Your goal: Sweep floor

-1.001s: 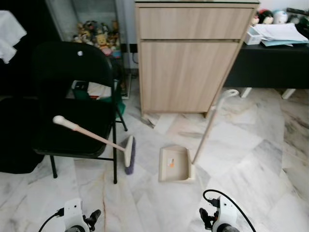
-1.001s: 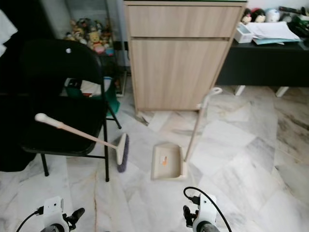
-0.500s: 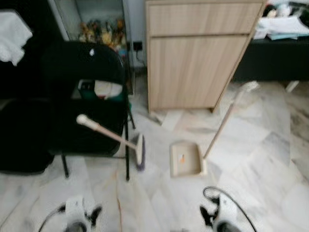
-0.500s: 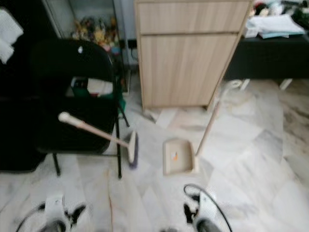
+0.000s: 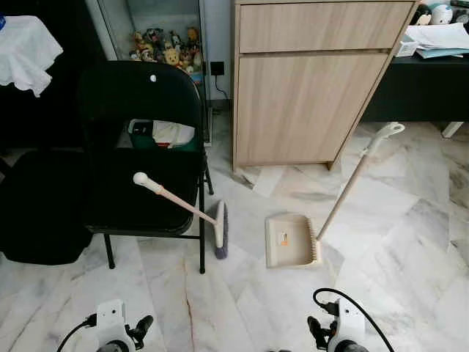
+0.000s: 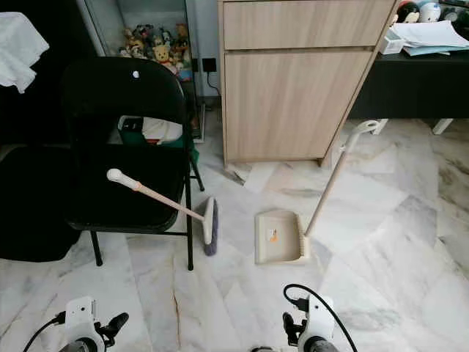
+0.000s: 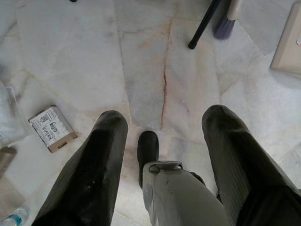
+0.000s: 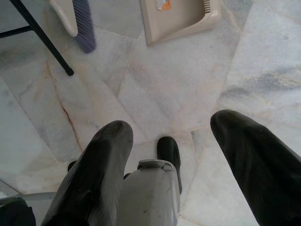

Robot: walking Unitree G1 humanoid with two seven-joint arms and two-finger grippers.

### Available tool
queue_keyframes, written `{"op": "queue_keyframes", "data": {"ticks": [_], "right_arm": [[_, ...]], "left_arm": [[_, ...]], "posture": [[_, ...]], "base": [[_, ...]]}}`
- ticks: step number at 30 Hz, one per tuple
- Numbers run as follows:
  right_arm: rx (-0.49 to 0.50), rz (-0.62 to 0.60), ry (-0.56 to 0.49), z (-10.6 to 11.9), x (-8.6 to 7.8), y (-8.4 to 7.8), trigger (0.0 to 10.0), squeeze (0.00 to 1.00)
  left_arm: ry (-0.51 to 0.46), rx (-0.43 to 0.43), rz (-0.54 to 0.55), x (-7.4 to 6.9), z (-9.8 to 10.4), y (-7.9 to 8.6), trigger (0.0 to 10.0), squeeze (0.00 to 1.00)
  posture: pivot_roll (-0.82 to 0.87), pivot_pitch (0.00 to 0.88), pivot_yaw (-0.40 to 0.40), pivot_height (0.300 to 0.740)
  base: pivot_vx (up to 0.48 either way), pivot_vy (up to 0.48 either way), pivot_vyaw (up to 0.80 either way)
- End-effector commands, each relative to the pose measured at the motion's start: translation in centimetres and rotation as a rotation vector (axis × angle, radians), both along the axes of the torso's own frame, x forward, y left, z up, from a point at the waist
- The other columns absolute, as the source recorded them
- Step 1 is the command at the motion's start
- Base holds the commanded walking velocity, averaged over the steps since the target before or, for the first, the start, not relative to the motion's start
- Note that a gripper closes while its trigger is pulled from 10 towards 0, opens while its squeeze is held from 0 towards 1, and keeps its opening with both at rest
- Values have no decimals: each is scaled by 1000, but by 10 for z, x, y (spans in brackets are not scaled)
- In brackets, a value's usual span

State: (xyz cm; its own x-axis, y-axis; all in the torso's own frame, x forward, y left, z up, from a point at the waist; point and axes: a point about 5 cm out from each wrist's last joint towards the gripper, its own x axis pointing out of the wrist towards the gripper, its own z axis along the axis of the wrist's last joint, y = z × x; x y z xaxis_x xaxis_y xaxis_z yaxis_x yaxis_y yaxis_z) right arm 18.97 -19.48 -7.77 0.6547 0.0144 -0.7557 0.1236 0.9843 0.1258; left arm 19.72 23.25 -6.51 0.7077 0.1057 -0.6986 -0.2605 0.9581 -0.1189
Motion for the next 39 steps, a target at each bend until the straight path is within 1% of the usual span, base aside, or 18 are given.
{"op": "queue_keyframes", "data": {"ticks": [1, 4, 11, 12, 13, 15, 23, 26, 29, 33, 36, 39], "right_arm": [[7, -6, 28, -5, -7, 5, 10000, 0], [10, 0, 22, -4, -5, 11, 10000, 0], [12, 3, 20, -4, -3, 14, 10000, 0], [11, 2, 22, -4, -4, 13, 10000, 0], [7, -2, 26, -4, -6, 8, 10000, 0], [4, -6, 28, -5, -8, 3, 10000, 0], [2, -7, 30, -5, -10, -2, 10000, 0], [3, -7, 32, -5, -11, -2, 10000, 0], [4, -6, 37, -6, -12, 1, 10000, 0], [9, -4, 42, -7, -12, 9, 10000, 0], [12, 1, 40, -8, -11, 15, 10000, 0], [17, 5, 35, -7, -10, 19, 10000, 0]], "left_arm": [[35, 1, -7, -9, -5, 1, 10000, 0], [34, -1, -8, -9, -5, 1, 10000, 0], [32, -2, -11, -10, -5, 1, 10000, 0], [32, -3, -11, -10, -5, 1, 10000, 0], [31, -3, -10, -10, -5, 1, 10000, 0], [30, -4, -10, -10, -5, 1, 10000, 0], [30, -3, -11, -10, -5, 1, 10000, 0], [27, 3, -11, -9, -5, 1, 10000, 0], [29, 8, -12, -9, -5, 1, 10000, 0], [40, 30, -14, -9, -5, 2, 10000, 0], [36, 24, 17, -10, -5, 3, 10000, 0], [30, 32, 3, -9, -4, 3, 10000, 0]], "posture": [[-124, 155, -4, 740], [-125, 151, -4, 740], [-124, 146, -4, 740], [-125, 147, -4, 740], [-125, 147, -4, 740], [-125, 148, -3, 740], [-126, 152, -4, 740], [-125, 152, -5, 740], [-127, 157, -6, 740], [-130, 160, -6, 740], [-128, 165, -8, 740], [-127, 165, -9, 740]], "base": [[0, 0, 0], [289, 0, 0], [328, 0, 0], [330, 0, 0], [330, 0, 0], [332, 0, 0], [329, 0, 0], [80, 0, 0], [0, 0, 0], [0, 0, 0], [0, 0, 0], [0, 0, 0]]}}
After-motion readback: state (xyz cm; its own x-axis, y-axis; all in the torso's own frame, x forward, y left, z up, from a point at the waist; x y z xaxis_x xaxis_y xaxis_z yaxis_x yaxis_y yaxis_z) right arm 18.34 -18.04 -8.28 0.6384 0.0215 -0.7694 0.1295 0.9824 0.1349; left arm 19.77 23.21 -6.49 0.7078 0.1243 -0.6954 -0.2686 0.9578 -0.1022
